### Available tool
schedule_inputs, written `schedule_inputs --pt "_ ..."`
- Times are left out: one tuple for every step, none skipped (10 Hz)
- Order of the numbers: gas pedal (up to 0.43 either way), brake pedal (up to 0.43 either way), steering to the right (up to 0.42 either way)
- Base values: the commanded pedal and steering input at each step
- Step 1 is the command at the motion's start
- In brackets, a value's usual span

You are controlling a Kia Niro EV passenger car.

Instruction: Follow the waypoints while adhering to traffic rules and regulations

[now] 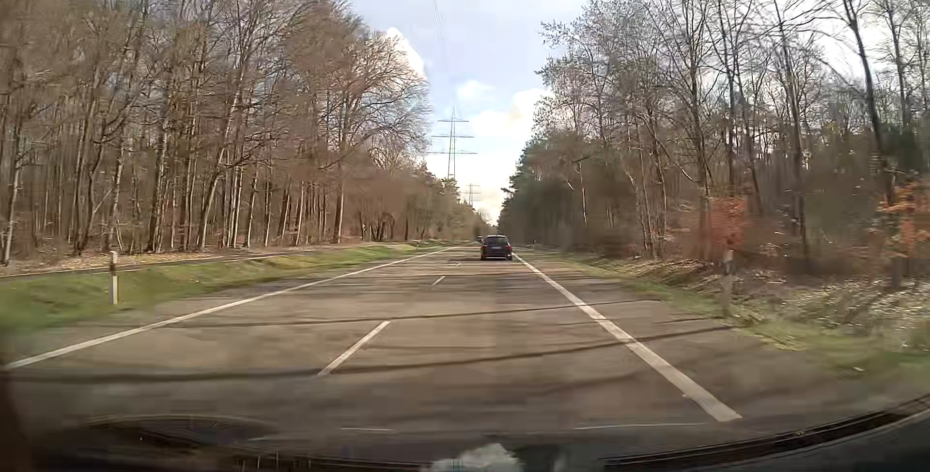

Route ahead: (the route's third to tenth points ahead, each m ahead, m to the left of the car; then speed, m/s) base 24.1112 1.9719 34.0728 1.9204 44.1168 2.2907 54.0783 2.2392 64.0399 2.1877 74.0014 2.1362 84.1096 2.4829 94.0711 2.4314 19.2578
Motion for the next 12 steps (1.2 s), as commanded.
schedule_inputs --pt "0.197 0.0 0.0" --pt "0.197 0.0 0.0" --pt "0.197 0.0 0.001" --pt "0.197 0.0 0.001" --pt "0.197 0.0 0.001" --pt "0.197 0.0 0.0" --pt "0.197 0.0 0.0" --pt "0.197 0.0 0.0" --pt "0.197 0.0 0.0" --pt "0.197 0.0 0.0" --pt "0.197 0.0 0.0" --pt "0.197 0.0 0.0"
